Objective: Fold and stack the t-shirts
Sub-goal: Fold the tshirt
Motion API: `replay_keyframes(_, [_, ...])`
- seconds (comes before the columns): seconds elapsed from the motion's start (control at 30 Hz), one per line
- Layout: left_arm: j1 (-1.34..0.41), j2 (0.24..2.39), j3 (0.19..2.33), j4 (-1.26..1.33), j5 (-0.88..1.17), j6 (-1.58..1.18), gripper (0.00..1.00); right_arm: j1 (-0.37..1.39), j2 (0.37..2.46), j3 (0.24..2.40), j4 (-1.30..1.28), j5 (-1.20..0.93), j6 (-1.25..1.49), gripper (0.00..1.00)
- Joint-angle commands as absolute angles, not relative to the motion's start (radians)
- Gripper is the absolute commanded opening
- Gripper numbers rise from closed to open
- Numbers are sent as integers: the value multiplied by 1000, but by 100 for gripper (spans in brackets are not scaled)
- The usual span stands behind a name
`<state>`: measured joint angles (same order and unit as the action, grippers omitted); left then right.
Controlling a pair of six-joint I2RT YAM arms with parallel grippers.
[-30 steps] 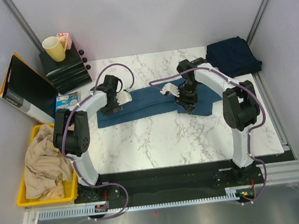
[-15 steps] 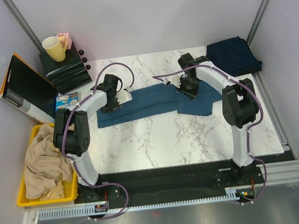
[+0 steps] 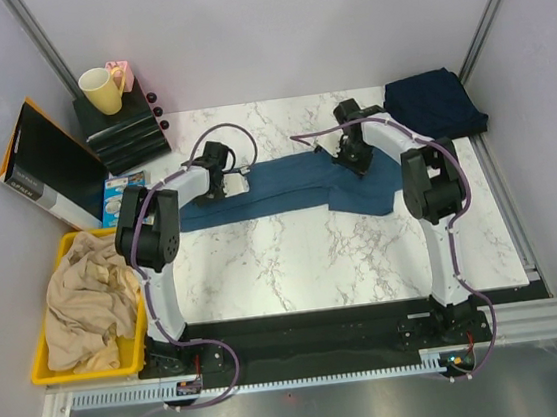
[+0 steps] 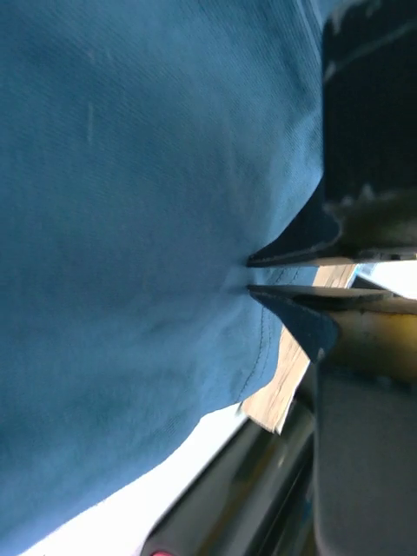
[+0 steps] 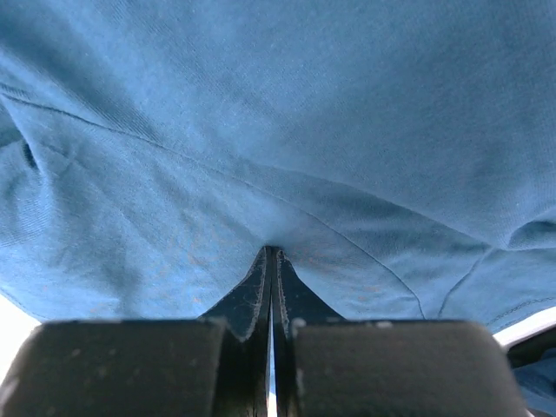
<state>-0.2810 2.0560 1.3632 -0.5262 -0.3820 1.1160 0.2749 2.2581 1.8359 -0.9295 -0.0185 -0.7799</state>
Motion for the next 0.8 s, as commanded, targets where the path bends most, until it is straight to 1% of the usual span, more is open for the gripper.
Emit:
replay_keyframes(0.0, [-278,2111,1338,-499,-351,1199,18,270,2302,1868,-861,29,-765,0])
replay_keyframes(0.1, [-291,2051,1247,-508,-293,1250,16,265,2348,1907,-810,54,-779,0])
replay_keyframes(0.27, [-357,1927,1056,-538,-207,1350,14,267,2479,2080,-756,89,-802,0])
replay_keyframes(0.37, [-406,1847,1010,-612,-135,1385,14,267,2545,2173,-723,106,-822,0])
replay_keyframes(0.53, [-501,1770,1005,-710,-11,1408,14,288,2582,2184,-580,135,-862,0])
replay_keyframes(0.7, [-615,1753,1069,-758,67,1355,14,304,2577,2178,-494,155,-838,1])
replay_keyframes(0.77, [-620,1747,1130,-768,100,1303,15,305,2553,2165,-462,155,-825,15])
